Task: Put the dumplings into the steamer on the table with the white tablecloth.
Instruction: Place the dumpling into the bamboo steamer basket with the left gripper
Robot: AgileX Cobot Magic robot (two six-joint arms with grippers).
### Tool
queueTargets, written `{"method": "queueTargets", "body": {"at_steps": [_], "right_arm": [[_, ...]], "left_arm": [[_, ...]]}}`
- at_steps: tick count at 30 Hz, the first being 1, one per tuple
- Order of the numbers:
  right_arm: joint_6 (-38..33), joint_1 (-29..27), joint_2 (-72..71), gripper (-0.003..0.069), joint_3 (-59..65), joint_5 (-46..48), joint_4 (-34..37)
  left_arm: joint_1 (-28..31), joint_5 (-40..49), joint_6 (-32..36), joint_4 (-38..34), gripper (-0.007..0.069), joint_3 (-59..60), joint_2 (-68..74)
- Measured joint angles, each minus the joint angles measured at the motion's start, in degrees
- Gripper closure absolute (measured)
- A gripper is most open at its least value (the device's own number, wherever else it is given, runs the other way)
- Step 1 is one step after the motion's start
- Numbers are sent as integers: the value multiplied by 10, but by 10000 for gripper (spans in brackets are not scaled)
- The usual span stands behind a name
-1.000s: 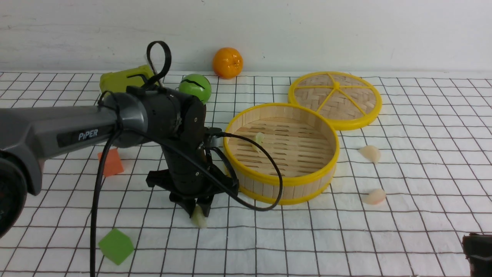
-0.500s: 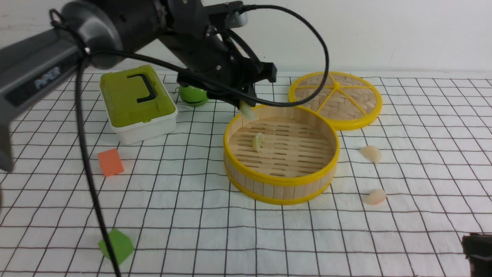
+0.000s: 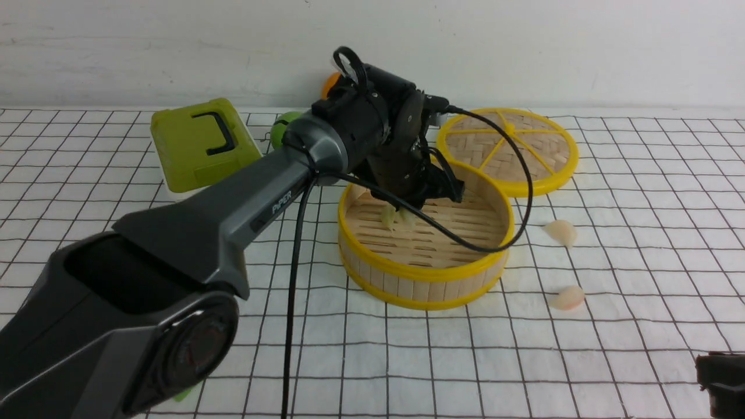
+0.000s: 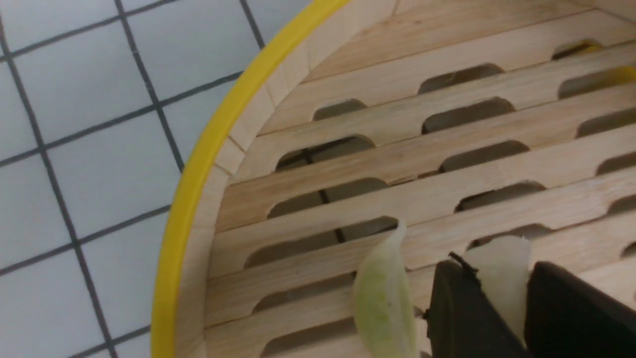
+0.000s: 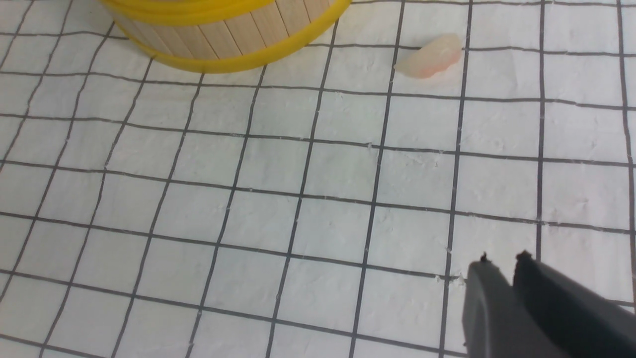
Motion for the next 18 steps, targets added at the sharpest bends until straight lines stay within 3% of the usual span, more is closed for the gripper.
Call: {"method": "queueTargets", "body": {"at_steps": [6,13,18], "right_arm": [[0,0,0,576,0,0,0],[-4,0,0,574,0,-2,-4],[-7,0,0,552,0,0,-9]], "left_arm": [[0,-16,0,-6,456,0,11],[0,-4,0,-14,314,-2,0],[0,40,0,-14,300,-2,-58]]}}
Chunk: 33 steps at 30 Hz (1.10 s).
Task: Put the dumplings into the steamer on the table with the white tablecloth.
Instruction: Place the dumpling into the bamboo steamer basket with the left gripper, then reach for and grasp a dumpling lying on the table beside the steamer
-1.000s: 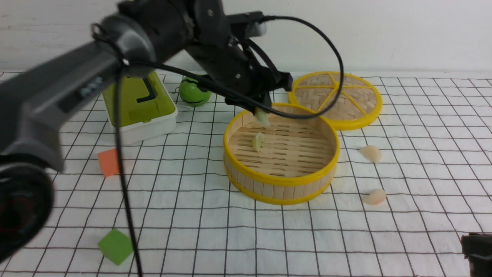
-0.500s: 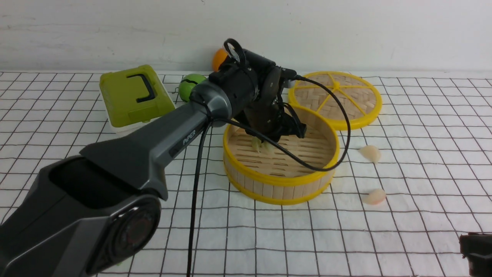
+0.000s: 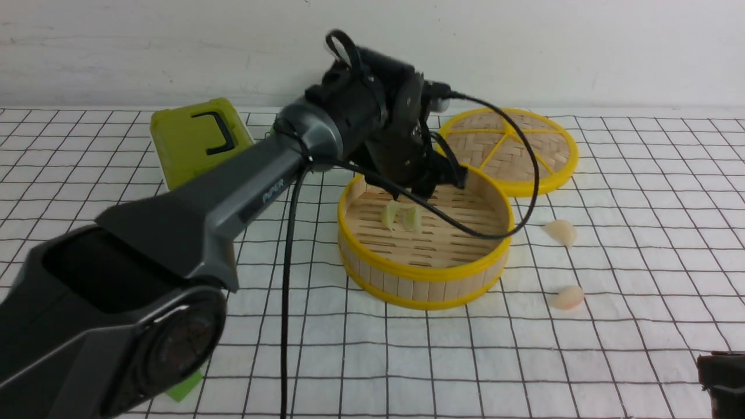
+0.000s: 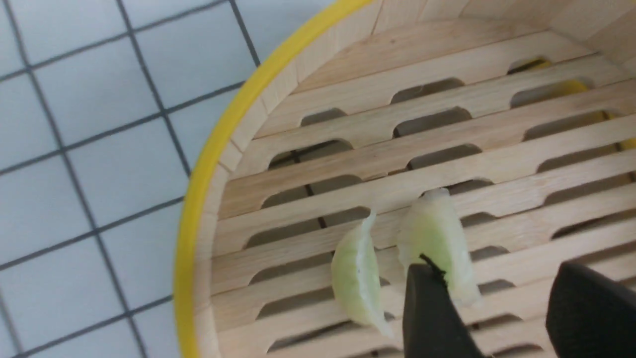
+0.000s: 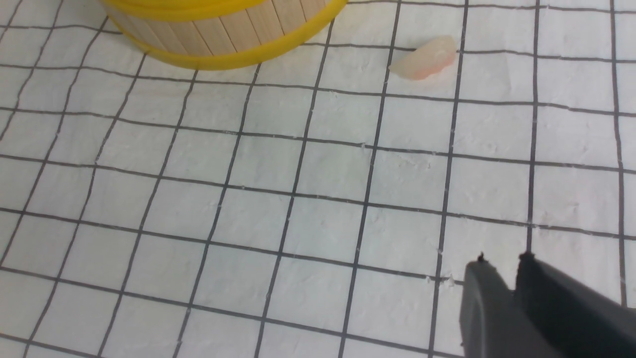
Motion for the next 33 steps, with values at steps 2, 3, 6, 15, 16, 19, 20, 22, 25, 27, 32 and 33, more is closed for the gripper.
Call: {"method": "queueTargets", "body": {"at_steps": [2,3,6,15,16,19,20,22,25,27,32,33], "right_arm": [[0,0,4,536,-5,9,0],[0,0,18,501,-21,28,0],[0,0,62,426,-65,58,0],[-2,0,303,284,-202,22,13],[-5,0,331,283,-217,10,14],[-25,0,410,282,-269,-13,8],[-27,-1,429,282,-287,-13,3],[-28,-6,480,282,-344,-1,-5],[-25,-13,558,281,-446,36,-14],[-24,-15,589,281,-493,55,-22],[-24,-16,692,281,-617,90,-66],[-24,-16,709,281,-634,91,-72]], "left_arm": [[0,20,3,1,307,0,-29],[0,49,14,2,333,0,-75],[0,90,42,3,400,0,-156],[0,122,84,13,620,50,-370],[0,122,84,13,634,76,-392],[0,122,85,12,636,182,-458],[0,122,86,12,636,215,-478],[0,122,86,14,636,302,-526],[0,116,77,26,636,437,-594],[0,106,68,36,636,488,-623],[0,97,25,69,636,677,-721],[0,97,21,72,636,708,-745]]}}
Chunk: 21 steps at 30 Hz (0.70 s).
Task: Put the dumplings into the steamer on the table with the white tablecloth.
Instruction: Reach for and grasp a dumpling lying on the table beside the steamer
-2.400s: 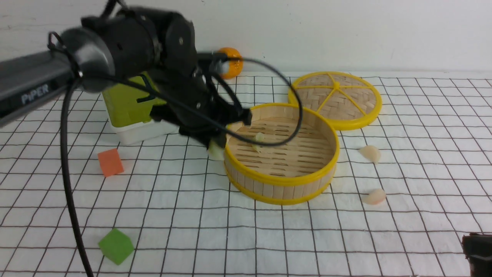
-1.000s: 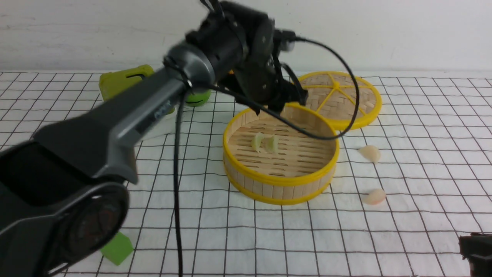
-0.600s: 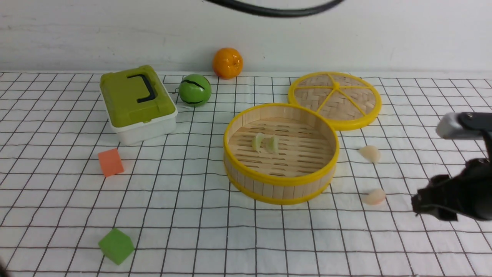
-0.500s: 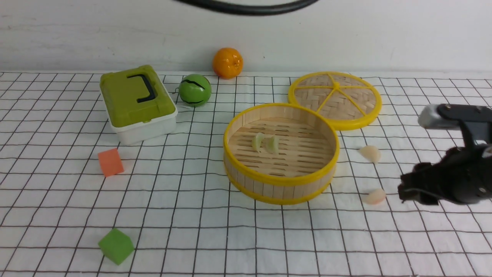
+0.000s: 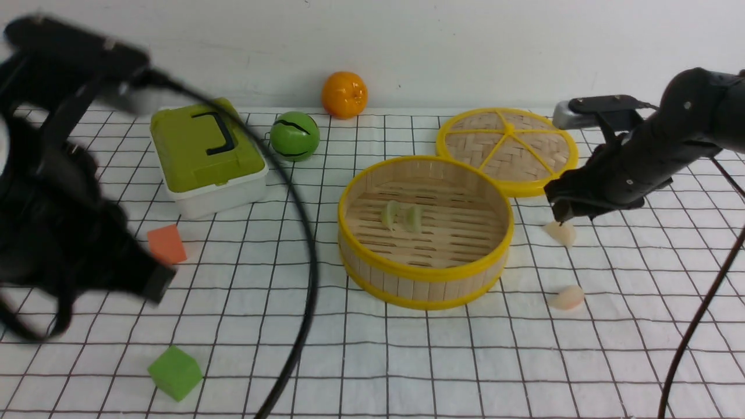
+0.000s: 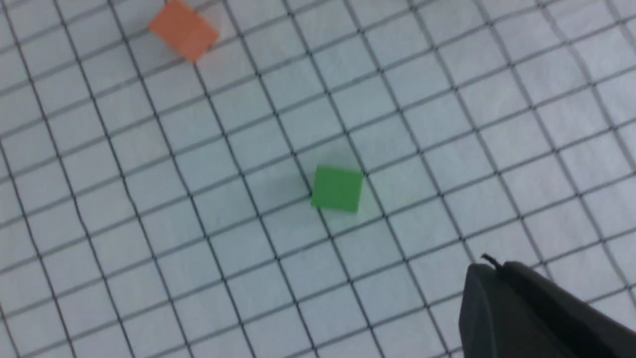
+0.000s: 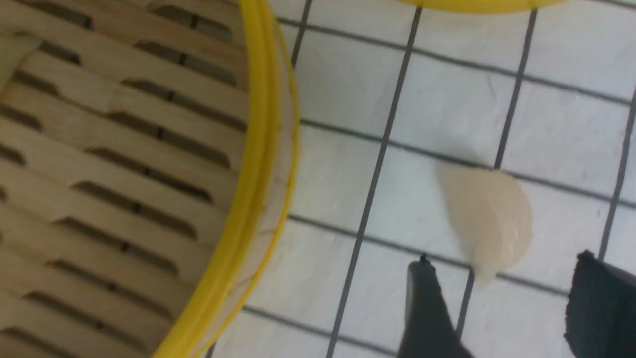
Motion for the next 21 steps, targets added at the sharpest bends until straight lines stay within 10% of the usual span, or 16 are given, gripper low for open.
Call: {"method": "queueTargets", "body": {"at_steps": [21], "right_arm": [[0,0,100,454,-57,-21,-27]], "left_arm": [[0,-35,-33,100,636,237,-395]]}}
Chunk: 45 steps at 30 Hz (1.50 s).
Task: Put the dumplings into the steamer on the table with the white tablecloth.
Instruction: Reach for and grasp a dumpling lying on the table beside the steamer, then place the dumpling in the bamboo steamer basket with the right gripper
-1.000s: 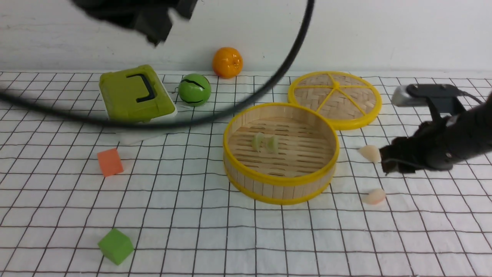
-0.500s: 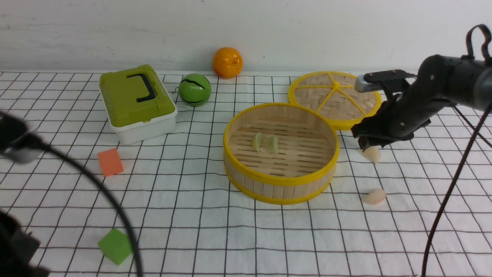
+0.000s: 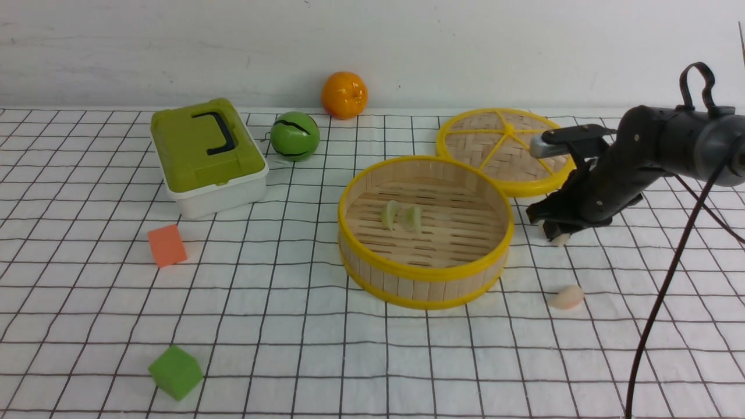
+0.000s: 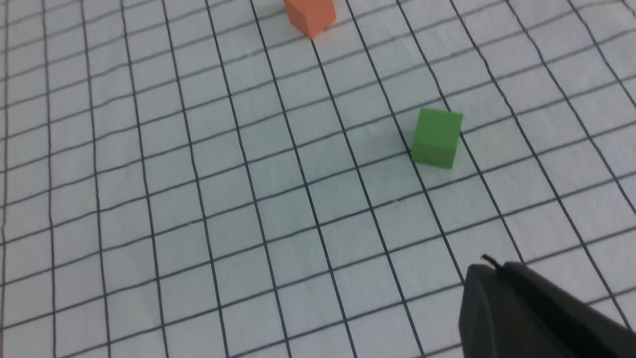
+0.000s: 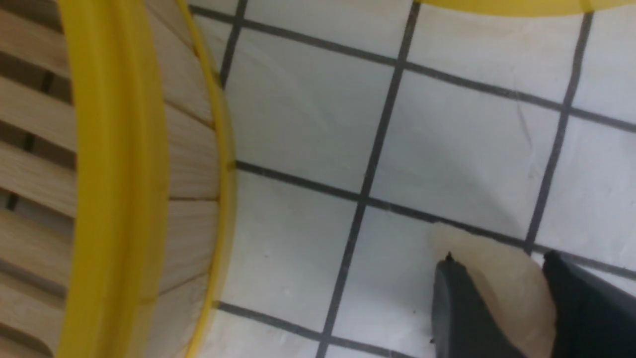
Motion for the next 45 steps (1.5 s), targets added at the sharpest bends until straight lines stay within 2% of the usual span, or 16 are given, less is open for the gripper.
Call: {"method": "queueTargets", "body": {"at_steps": [6,9,11,13,14,15,17,20,27,33,38,39,42,45], "right_arm": [[3,0,-55,477,0,49,-8],[11,9,-108,482,0,66,53],[4,23,-124,482,0,68,88],[-23,68,-129,482,-1,55,139],[-25,72,-128,482,-1,55,141],[-39,105,-113,482,-1,33,153],[-48,132,-88,482,-1,8,151],[-49,145,-58,482,0,-19,138],[-42,140,-31,485,0,-77,127],[-28,140,-17,480,0,-82,136],[-4,140,-9,383,0,-83,138],[12,138,-11,323,0,-79,139],[24,132,-28,231,1,-53,137],[29,113,-74,190,1,-22,126]], "left_arm": [[0,-51,-57,51,636,70,-12],[0,-84,-91,74,636,123,-12],[0,-112,-109,84,636,154,-12],[0,-159,-120,89,636,189,-12],[0,-159,-120,89,636,190,-12],[0,-180,-124,91,636,199,-12],[0,-191,-127,92,636,201,-17],[0,-196,-137,92,636,201,-25],[0,-200,-145,97,636,206,-40],[0,-203,-145,99,636,211,-46],[0,-205,-145,99,636,211,-46],[0,-205,-145,99,636,211,-46],[0,-205,-145,99,635,211,-46],[0,-204,-149,98,633,211,-46]]}}
